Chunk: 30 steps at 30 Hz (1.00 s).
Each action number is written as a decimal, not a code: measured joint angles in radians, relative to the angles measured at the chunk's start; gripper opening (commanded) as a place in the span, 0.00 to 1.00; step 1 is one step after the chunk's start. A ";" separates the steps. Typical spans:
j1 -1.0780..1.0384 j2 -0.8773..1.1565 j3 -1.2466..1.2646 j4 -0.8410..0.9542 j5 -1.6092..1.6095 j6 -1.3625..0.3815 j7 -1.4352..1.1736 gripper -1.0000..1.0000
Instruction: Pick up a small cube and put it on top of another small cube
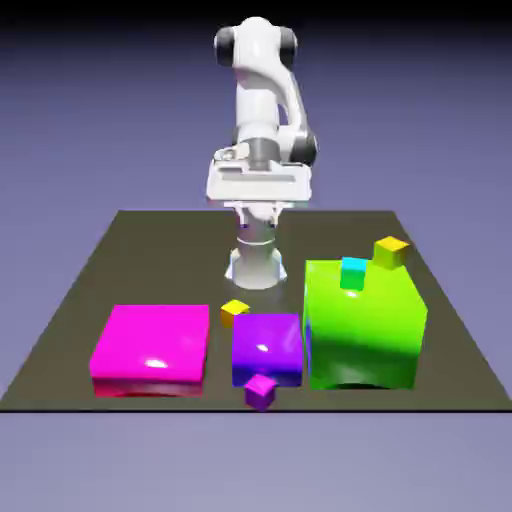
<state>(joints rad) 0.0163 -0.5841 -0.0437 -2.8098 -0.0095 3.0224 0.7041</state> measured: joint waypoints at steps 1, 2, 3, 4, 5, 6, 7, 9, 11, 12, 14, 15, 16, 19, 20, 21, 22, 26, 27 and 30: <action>0.004 -0.012 -0.036 0.000 -0.008 -0.012 -0.031 0.50; 0.007 -0.023 -0.072 0.000 -0.016 -0.024 -0.061 0.50; 0.011 -0.035 -0.109 0.000 -0.024 -0.036 -0.092 0.50; 0.014 -0.047 -0.145 0.001 -0.031 -0.048 -0.123 0.50; 0.018 -0.058 -0.181 0.001 -0.039 -0.061 -0.153 0.50; 0.021 -0.070 -0.217 0.001 -0.047 -0.073 -0.184 0.50; 0.025 -0.082 -0.254 0.001 -0.055 -0.085 -0.214 0.50; 0.032 -0.105 -0.326 0.001 -0.071 -0.109 -0.276 0.50; 0.039 -0.128 -0.399 0.001 -0.086 -0.133 -0.337 0.50; 0.042 -0.140 -0.435 0.002 -0.094 -0.145 -0.368 0.50; 0.050 -0.163 -0.507 0.002 -0.110 -0.170 -0.429 0.50; 0.053 -0.175 -0.544 0.002 -0.118 -0.182 -0.460 0.50; 0.057 -0.187 -0.580 0.002 -0.125 -0.194 -0.490 0.50; 0.067 -0.222 -0.689 0.003 -0.149 -0.230 -0.582 0.50; 0.071 -0.233 -0.725 0.003 -0.157 -0.242 -0.613 0.50; 0.074 -0.245 -0.761 0.003 -0.165 -0.255 -0.643 0.50; 0.078 -0.257 -0.797 0.003 -0.172 -0.267 -0.674 0.50; 0.092 -0.303 -0.942 0.004 -0.204 -0.315 -0.797 0.50; 0.096 -0.315 -0.979 0.004 -0.212 -0.327 -0.827 0.50; 0.106 -0.350 -1.087 0.004 -0.235 -0.364 -0.919 0.50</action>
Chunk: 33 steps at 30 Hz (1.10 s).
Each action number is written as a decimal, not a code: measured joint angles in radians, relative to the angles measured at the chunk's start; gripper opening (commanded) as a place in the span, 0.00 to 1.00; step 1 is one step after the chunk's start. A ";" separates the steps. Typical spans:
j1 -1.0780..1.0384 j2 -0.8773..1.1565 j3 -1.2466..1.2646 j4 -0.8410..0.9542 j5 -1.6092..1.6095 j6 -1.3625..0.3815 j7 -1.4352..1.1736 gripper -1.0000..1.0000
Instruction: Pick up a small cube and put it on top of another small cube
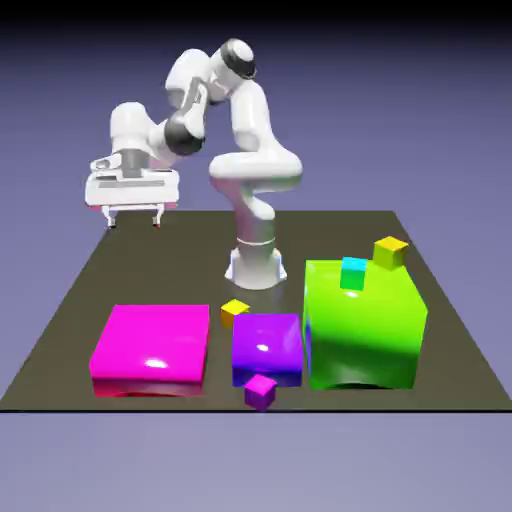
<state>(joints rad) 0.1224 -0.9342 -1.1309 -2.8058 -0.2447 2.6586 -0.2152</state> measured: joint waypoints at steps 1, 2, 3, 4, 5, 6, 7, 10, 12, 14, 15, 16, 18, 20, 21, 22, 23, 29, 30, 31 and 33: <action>0.004 -0.012 -0.036 0.000 -0.008 -0.012 -0.031 0.50; 0.007 -0.023 -0.072 0.000 -0.016 -0.024 -0.061 0.50; 0.011 -0.035 -0.109 0.000 -0.024 -0.036 -0.092 0.50; 0.014 -0.047 -0.145 0.001 -0.031 -0.048 -0.123 0.50; 0.018 -0.058 -0.181 0.001 -0.039 -0.061 -0.153 0.50; 0.021 -0.070 -0.217 0.001 -0.047 -0.073 -0.184 0.50; 0.025 -0.082 -0.254 0.001 -0.055 -0.085 -0.214 0.50; 0.035 -0.117 -0.362 0.001 -0.078 -0.121 -0.306 0.50; 0.042 -0.140 -0.435 0.002 -0.094 -0.145 -0.368 0.50; 0.050 -0.163 -0.507 0.002 -0.110 -0.170 -0.429 0.50; 0.053 -0.175 -0.544 0.002 -0.118 -0.182 -0.460 0.50; 0.057 -0.187 -0.580 0.002 -0.125 -0.194 -0.490 0.50; 0.064 -0.210 -0.652 0.002 -0.141 -0.218 -0.552 0.50; 0.071 -0.233 -0.725 0.003 -0.157 -0.242 -0.613 0.50; 0.074 -0.245 -0.761 0.003 -0.165 -0.255 -0.643 0.50; 0.078 -0.257 -0.797 0.003 -0.172 -0.267 -0.674 0.50; 0.081 -0.268 -0.834 0.003 -0.180 -0.279 -0.705 0.50; 0.103 -0.338 -1.051 0.004 -0.227 -0.352 -0.889 0.50; 0.106 -0.350 -1.087 0.004 -0.235 -0.364 -0.919 0.50; 0.110 -0.362 -1.123 0.004 -0.243 -0.376 -0.950 0.50; 0.117 -0.385 -1.196 0.004 -0.259 -0.400 -1.011 0.50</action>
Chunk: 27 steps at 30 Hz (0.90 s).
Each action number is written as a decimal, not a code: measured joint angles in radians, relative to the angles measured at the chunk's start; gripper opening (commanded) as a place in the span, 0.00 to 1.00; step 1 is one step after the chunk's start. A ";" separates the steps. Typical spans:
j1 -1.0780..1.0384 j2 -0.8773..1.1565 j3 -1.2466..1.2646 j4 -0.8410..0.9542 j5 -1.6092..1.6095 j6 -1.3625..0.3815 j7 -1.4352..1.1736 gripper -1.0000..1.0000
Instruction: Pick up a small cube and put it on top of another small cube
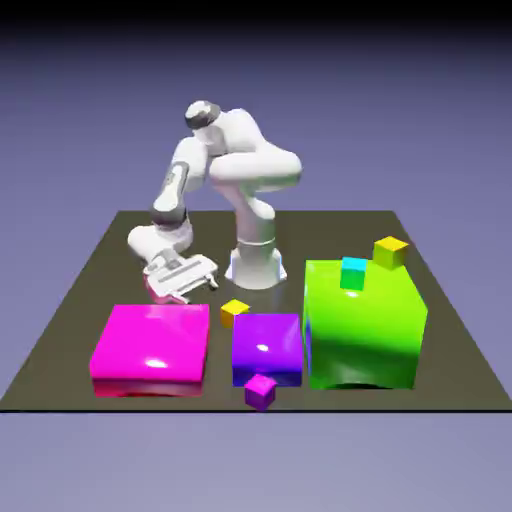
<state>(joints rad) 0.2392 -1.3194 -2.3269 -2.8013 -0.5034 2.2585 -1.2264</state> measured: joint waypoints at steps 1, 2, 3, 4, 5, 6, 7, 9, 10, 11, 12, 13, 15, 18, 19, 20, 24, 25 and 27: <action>0.004 -0.012 -0.036 0.000 -0.008 -0.012 -0.031 0.50; 0.007 -0.023 -0.071 0.000 -0.015 -0.024 -0.060 0.50; 0.007 -0.023 -0.071 0.000 -0.015 -0.024 -0.060 0.50; 0.042 -0.045 -0.104 0.001 -0.038 0.020 -0.057 0.50; 0.077 -0.067 -0.137 0.002 -0.061 0.063 -0.053 0.50; 0.112 -0.090 -0.169 0.003 -0.084 0.107 -0.050 0.50; 0.148 -0.112 -0.202 0.004 -0.107 0.150 -0.046 0.50; 0.153 -0.116 -0.208 0.005 -0.111 0.157 -0.046 0.00; 0.153 -0.116 -0.208 0.005 -0.111 0.157 -0.045 0.00; 0.118 -0.093 -0.175 0.004 -0.089 0.113 -0.048 0.00; 0.083 -0.071 -0.142 0.003 -0.066 0.069 -0.052 0.00; 0.048 -0.049 -0.109 0.002 -0.044 0.026 -0.055 0.00; 0.001 -0.024 -0.041 0.004 -0.012 -0.022 -0.035 0.00; -0.020 -0.029 0.068 0.015 0.006 -0.014 0.051 0.00; -0.020 -0.033 0.104 0.018 0.009 -0.009 0.083 0.00; -0.012 -0.040 0.141 0.020 0.008 0.000 0.121 0.00; 0.021 -0.066 0.286 0.029 0.003 0.036 0.273 0.00; 0.029 -0.073 0.322 0.031 0.002 0.045 0.311 0.00; 0.088 -0.096 0.354 0.027 -0.023 0.073 0.376 0.00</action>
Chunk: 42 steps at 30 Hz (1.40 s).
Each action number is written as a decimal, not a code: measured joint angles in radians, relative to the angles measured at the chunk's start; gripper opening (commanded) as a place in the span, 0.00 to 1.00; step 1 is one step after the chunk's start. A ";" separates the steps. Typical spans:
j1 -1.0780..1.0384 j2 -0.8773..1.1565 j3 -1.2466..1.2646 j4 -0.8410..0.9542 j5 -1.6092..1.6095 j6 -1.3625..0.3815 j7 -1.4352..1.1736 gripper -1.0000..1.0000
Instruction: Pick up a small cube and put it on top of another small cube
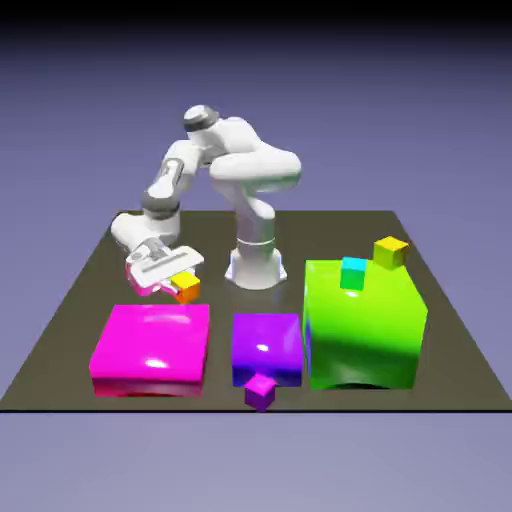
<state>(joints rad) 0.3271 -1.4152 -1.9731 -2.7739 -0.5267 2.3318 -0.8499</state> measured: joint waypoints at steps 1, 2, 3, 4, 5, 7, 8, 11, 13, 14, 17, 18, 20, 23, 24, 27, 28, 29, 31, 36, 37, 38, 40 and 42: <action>0.036 -0.013 0.010 -0.003 -0.016 0.016 0.031 0.00; 0.072 -0.026 0.019 -0.006 -0.033 0.032 0.063 0.00; 0.109 -0.039 0.029 -0.010 -0.049 0.048 0.094 0.00; 0.145 -0.052 0.039 -0.013 -0.065 0.064 0.125 0.00; 0.181 -0.065 0.048 -0.016 -0.081 0.080 0.156 0.00; 0.254 -0.092 0.067 -0.023 -0.114 0.112 0.219 0.00; 0.290 -0.105 0.077 -0.026 -0.130 0.128 0.250 0.00; 0.399 -0.144 0.106 -0.036 -0.180 0.176 0.344 0.00; 0.471 -0.170 0.125 -0.042 -0.212 0.209 0.407 0.00; 0.507 -0.183 0.135 -0.045 -0.229 0.225 0.438 0.00; 0.616 -0.222 0.164 -0.055 -0.278 0.273 0.532 0.00; 0.652 -0.235 0.173 -0.058 -0.294 0.289 0.564 0.00; 0.725 -0.262 0.193 -0.065 -0.327 0.321 0.627 0.00; 0.834 -0.301 0.221 -0.075 -0.377 0.369 0.721 0.00; 0.870 -0.314 0.231 -0.078 -0.393 0.385 0.752 0.00; 0.971 -0.346 0.215 -0.091 -0.442 0.423 0.801 0.00; 0.981 -0.348 0.201 -0.093 -0.448 0.425 0.794 0.00; 0.981 -0.348 0.200 -0.093 -0.448 0.425 0.794 0.00; 1.054 -0.318 0.176 -0.070 -0.496 0.492 0.825 0.00; 1.220 -0.250 0.121 -0.019 -0.608 0.646 0.895 1.00; 1.220 -0.250 0.121 -0.019 -0.607 0.646 0.894 1.00; 1.220 -0.250 0.121 -0.019 -0.607 0.646 0.894 1.00; 1.148 -0.280 0.145 -0.041 -0.559 0.579 0.864 1.00; 1.075 -0.309 0.169 -0.064 -0.511 0.513 0.833 1.00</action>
<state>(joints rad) 1.4023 -1.7246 -1.8040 -2.8376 -1.0372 2.8444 -0.0165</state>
